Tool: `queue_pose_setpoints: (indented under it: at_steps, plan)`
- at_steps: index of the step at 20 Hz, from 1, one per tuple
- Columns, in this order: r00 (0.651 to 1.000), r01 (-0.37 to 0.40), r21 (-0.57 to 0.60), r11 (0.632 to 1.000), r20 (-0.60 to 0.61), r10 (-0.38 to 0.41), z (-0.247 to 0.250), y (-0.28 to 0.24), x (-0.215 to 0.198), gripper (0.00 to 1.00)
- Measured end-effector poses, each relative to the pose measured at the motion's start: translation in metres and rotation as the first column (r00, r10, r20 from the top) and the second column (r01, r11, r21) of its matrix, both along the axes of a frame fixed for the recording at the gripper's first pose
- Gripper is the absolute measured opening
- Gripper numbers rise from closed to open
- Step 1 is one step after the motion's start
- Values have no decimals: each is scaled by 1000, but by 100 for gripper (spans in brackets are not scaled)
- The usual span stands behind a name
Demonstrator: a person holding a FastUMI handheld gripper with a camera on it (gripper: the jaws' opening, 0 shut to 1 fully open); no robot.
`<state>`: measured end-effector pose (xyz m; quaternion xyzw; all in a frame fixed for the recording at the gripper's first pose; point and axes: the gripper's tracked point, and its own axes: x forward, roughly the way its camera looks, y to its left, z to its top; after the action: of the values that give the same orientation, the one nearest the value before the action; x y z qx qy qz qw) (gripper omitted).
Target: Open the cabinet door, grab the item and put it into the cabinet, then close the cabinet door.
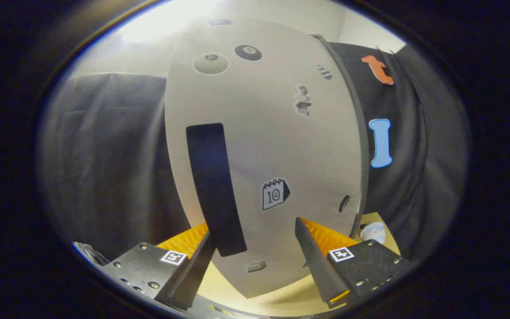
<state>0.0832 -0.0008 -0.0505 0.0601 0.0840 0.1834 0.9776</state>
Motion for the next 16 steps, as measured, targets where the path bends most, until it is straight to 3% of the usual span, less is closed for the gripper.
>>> queue_pose_setpoints:
  at_steps: [6,16]
  plan:
    - [992,114,-68,991,56,-111,6,65,64,100]
    - [966,248,-113,962,102,-237,-2,107,134,100]
